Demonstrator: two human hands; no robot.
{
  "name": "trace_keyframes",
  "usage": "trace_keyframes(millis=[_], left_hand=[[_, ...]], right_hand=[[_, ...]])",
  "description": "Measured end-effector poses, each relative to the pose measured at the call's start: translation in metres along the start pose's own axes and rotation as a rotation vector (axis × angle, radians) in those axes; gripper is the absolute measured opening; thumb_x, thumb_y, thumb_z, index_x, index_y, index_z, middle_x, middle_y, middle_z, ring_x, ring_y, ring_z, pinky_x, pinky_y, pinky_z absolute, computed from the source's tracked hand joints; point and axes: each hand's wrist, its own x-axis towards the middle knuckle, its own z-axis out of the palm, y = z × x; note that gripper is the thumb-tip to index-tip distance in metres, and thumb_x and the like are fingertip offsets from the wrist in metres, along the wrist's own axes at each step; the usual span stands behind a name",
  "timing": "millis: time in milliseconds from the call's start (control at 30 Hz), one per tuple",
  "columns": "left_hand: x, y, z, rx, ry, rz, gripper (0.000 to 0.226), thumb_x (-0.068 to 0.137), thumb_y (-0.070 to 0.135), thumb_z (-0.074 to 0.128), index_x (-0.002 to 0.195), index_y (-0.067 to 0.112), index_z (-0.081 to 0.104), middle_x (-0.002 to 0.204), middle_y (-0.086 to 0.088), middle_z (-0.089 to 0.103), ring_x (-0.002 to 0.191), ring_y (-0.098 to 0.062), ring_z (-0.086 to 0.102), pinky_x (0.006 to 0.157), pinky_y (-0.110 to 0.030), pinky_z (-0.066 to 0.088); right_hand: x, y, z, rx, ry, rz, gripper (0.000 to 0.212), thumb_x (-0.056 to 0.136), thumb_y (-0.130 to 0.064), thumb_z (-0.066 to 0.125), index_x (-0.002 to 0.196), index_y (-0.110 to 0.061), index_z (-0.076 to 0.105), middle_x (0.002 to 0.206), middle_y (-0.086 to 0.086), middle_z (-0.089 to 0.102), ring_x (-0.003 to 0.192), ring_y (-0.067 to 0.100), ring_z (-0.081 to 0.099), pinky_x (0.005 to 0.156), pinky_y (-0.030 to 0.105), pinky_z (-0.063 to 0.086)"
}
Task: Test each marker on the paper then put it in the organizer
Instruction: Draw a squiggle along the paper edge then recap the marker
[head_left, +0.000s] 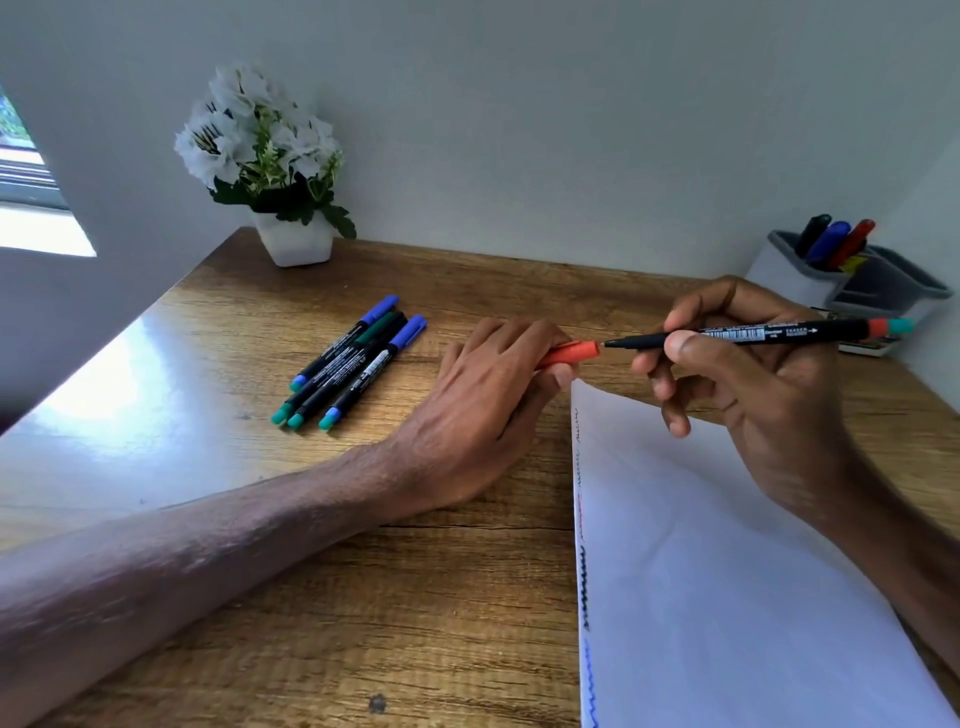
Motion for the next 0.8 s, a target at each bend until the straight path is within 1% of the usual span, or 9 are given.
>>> trace_keyframes(millis=[100, 167, 233, 333, 467, 533, 633, 700, 800], left_hand=[[0.0, 0.0, 0.0, -0.007, 0.002, -0.001, 0.027, 0.11, 0.038, 0.035, 0.123, 0.022, 0.054, 0.112, 0.012, 0.054, 0.103, -0.011, 0.046, 0.088, -0.045, 0.045], [0.0, 0.0, -0.001, -0.019, -0.004, 0.009, 0.026, 0.111, 0.036, 0.037, 0.126, 0.023, 0.053, 0.115, 0.011, 0.055, 0.106, -0.01, 0.046, 0.09, -0.044, 0.045], [0.0, 0.0, -0.001, -0.023, -0.002, 0.017, 0.023, 0.111, 0.032, 0.04, 0.126, 0.023, 0.054, 0.117, 0.01, 0.057, 0.107, -0.011, 0.047, 0.091, -0.041, 0.044], [0.0, 0.0, -0.001, -0.022, 0.018, 0.035, 0.022, 0.11, 0.029, 0.043, 0.127, 0.02, 0.056, 0.116, 0.009, 0.059, 0.107, -0.012, 0.049, 0.092, -0.035, 0.043], [0.001, 0.0, -0.002, -0.022, 0.016, 0.058, 0.024, 0.11, 0.03, 0.043, 0.126, 0.018, 0.058, 0.114, 0.009, 0.06, 0.105, -0.009, 0.051, 0.091, -0.032, 0.043], [0.001, 0.001, -0.003, -0.035, 0.006, 0.078, 0.024, 0.11, 0.029, 0.045, 0.126, 0.016, 0.059, 0.111, 0.008, 0.063, 0.101, -0.008, 0.053, 0.087, -0.031, 0.045], [0.002, 0.005, -0.006, -0.093, -0.019, 0.107, 0.021, 0.109, 0.026, 0.049, 0.122, 0.013, 0.061, 0.098, 0.007, 0.067, 0.089, -0.008, 0.059, 0.075, -0.031, 0.048], [0.002, 0.007, -0.008, -0.112, -0.019, 0.119, 0.02, 0.109, 0.025, 0.051, 0.118, 0.013, 0.064, 0.092, 0.007, 0.067, 0.084, -0.007, 0.06, 0.071, -0.03, 0.048], [0.002, 0.007, -0.009, -0.12, 0.017, 0.126, 0.018, 0.107, 0.025, 0.054, 0.114, 0.014, 0.067, 0.087, 0.008, 0.066, 0.079, -0.003, 0.059, 0.068, -0.023, 0.046]], right_hand=[[0.001, -0.001, -0.001, -0.022, 0.008, -0.002, 0.014, 0.086, -0.02, 0.065, 0.094, -0.008, 0.064, 0.079, 0.013, 0.074, 0.059, 0.023, 0.065, 0.045, 0.028, 0.053], [0.001, 0.0, -0.002, -0.056, -0.002, 0.008, 0.01, 0.089, -0.014, 0.066, 0.094, -0.006, 0.063, 0.078, 0.013, 0.074, 0.059, 0.023, 0.066, 0.044, 0.029, 0.053], [0.001, 0.001, -0.003, -0.078, -0.015, 0.018, 0.005, 0.091, -0.006, 0.061, 0.095, -0.003, 0.062, 0.079, 0.015, 0.074, 0.06, 0.023, 0.067, 0.044, 0.03, 0.053], [0.002, -0.001, -0.004, -0.08, -0.03, 0.025, 0.008, 0.091, -0.006, 0.06, 0.097, -0.002, 0.058, 0.082, 0.017, 0.075, 0.061, 0.025, 0.069, 0.045, 0.03, 0.055], [0.002, -0.003, -0.004, -0.13, -0.055, 0.008, 0.015, 0.094, -0.009, 0.065, 0.096, 0.004, 0.058, 0.083, 0.013, 0.077, 0.064, 0.028, 0.072, 0.045, 0.031, 0.056], [0.001, -0.002, 0.0, -0.172, -0.073, -0.015, 0.017, 0.09, -0.008, 0.064, 0.097, 0.006, 0.06, 0.083, 0.013, 0.078, 0.065, 0.029, 0.073, 0.045, 0.031, 0.055], [0.001, 0.001, 0.005, -0.216, -0.097, -0.047, 0.019, 0.087, -0.009, 0.07, 0.096, 0.007, 0.066, 0.079, 0.011, 0.077, 0.061, 0.03, 0.072, 0.042, 0.034, 0.054], [0.002, 0.003, 0.005, -0.229, -0.109, -0.061, 0.02, 0.085, -0.011, 0.073, 0.094, 0.007, 0.068, 0.074, 0.01, 0.075, 0.054, 0.029, 0.068, 0.039, 0.033, 0.051], [0.004, 0.005, 0.003, -0.224, -0.101, -0.068, 0.021, 0.083, -0.012, 0.075, 0.093, 0.006, 0.071, 0.069, 0.01, 0.072, 0.048, 0.029, 0.061, 0.038, 0.029, 0.047]])
